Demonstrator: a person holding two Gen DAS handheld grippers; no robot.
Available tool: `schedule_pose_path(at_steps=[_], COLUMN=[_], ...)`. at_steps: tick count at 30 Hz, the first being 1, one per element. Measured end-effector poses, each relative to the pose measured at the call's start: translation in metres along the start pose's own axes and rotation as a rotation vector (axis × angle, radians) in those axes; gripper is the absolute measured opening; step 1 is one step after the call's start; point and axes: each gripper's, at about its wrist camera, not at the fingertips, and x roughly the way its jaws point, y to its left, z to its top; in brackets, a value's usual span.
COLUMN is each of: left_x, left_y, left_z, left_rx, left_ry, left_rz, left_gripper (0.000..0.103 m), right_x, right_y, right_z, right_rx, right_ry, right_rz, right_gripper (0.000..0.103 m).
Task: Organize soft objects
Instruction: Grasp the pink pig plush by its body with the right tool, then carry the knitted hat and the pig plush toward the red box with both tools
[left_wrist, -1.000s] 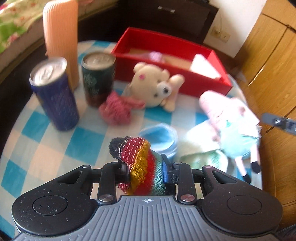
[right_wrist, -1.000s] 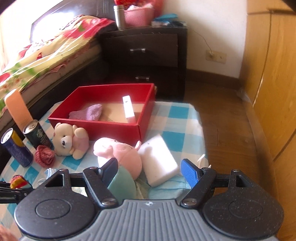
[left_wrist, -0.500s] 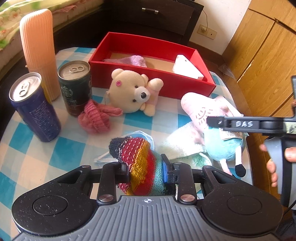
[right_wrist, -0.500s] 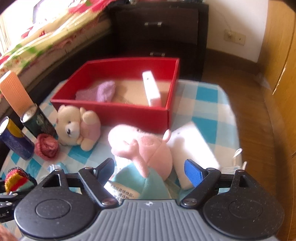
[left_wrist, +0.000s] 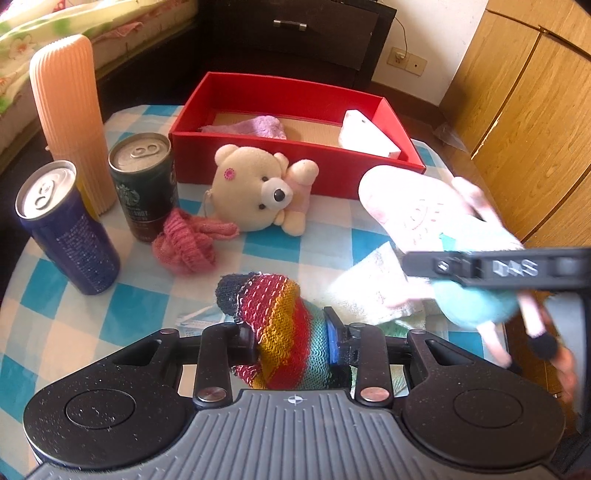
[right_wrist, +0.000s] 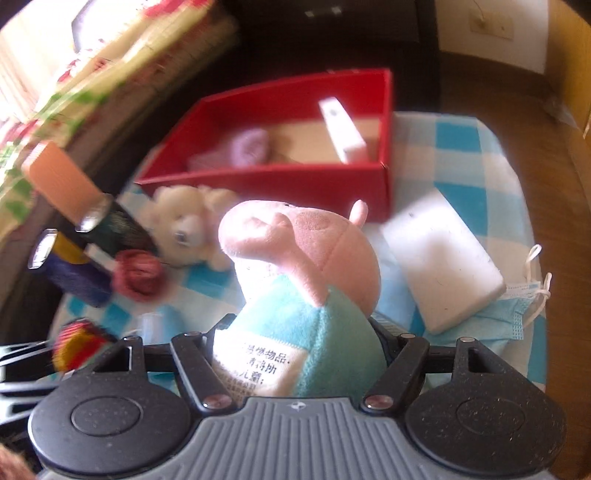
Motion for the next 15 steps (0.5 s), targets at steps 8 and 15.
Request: schedule_pose_path(at_steps=[8, 15], left_x=[-0.010, -0.019], left_y=[-0.011, -0.019], left_z=[0.011, 0.023], left_rx=[0.036, 0.062], left_ry=[-0.068, -0.137], left_rz=[0.033, 0.074], left_gripper=[0.034, 0.034], right_x=[-0.041, -0.067], right_y=[0.017, 0.016], right_z=[-0.013, -0.016], right_rx=[-0.039, -0.026], right_ry=[-0.078, -0.166], right_rz=[0.072, 0.065], right_gripper=[0.050, 0.050])
